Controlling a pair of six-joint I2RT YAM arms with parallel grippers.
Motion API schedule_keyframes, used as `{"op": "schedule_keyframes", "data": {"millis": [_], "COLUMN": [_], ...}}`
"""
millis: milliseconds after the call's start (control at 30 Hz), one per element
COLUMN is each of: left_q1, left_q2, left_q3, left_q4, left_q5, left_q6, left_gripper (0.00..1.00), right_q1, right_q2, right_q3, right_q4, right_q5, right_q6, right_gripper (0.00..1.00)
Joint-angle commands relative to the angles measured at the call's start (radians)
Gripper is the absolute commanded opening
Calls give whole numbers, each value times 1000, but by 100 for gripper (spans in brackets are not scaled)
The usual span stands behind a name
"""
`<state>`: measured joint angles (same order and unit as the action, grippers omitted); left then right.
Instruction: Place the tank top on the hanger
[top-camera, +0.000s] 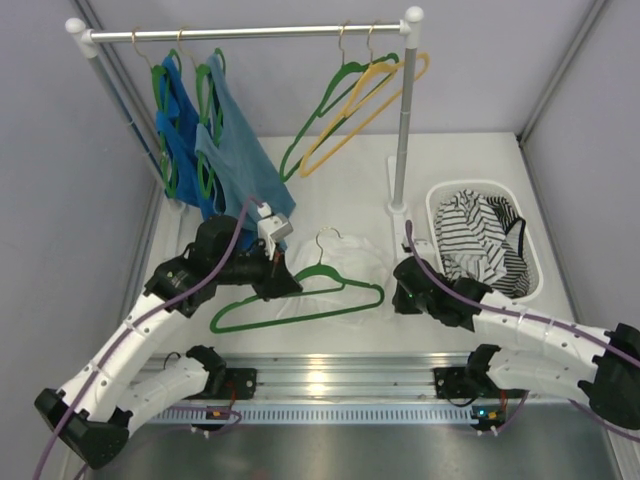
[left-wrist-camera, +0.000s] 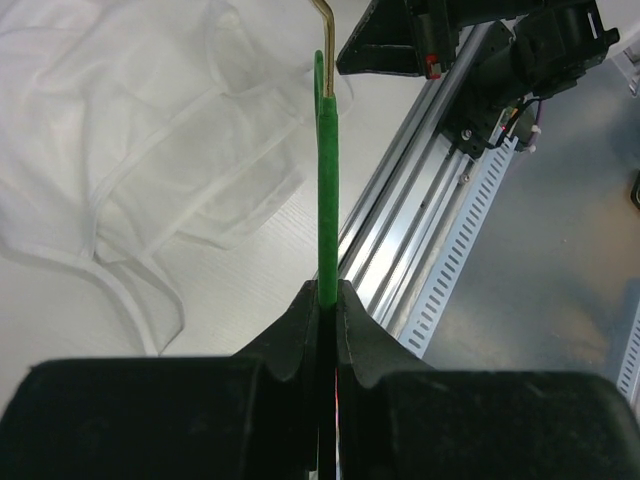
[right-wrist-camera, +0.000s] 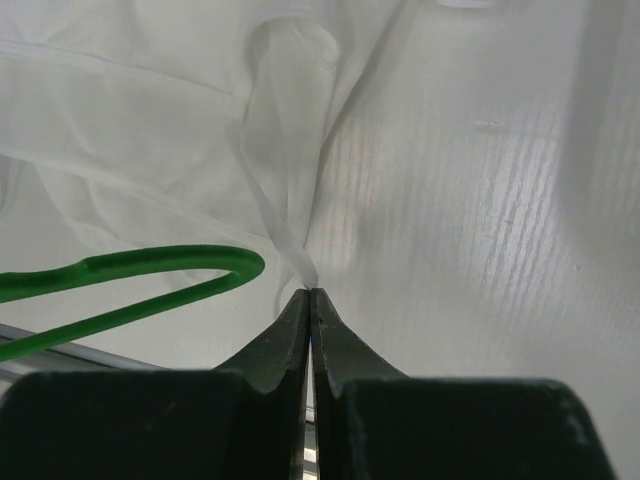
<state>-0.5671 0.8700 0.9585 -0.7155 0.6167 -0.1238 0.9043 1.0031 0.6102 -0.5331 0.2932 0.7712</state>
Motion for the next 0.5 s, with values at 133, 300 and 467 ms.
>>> {"op": "schedule_keyframes", "data": {"millis": [133, 300, 467], "left_q1": [-34, -115, -174], "left_q2": [43, 83, 101], "left_q3": [-6, -1, -41], "left_q4": [120, 165, 281], "left_q5": [41, -70, -130], "left_q6": [13, 19, 10], "left_gripper": [0, 0, 0], "right_q1": [-13, -16, -16], "right_q2": [-41, -47, -50], "right_q3": [77, 111, 135], "right_q4": [-36, -30, -47], "right_q5": [44, 23, 18], "right_q6": [0, -15, -32], "right_gripper": [0, 0, 0]}}
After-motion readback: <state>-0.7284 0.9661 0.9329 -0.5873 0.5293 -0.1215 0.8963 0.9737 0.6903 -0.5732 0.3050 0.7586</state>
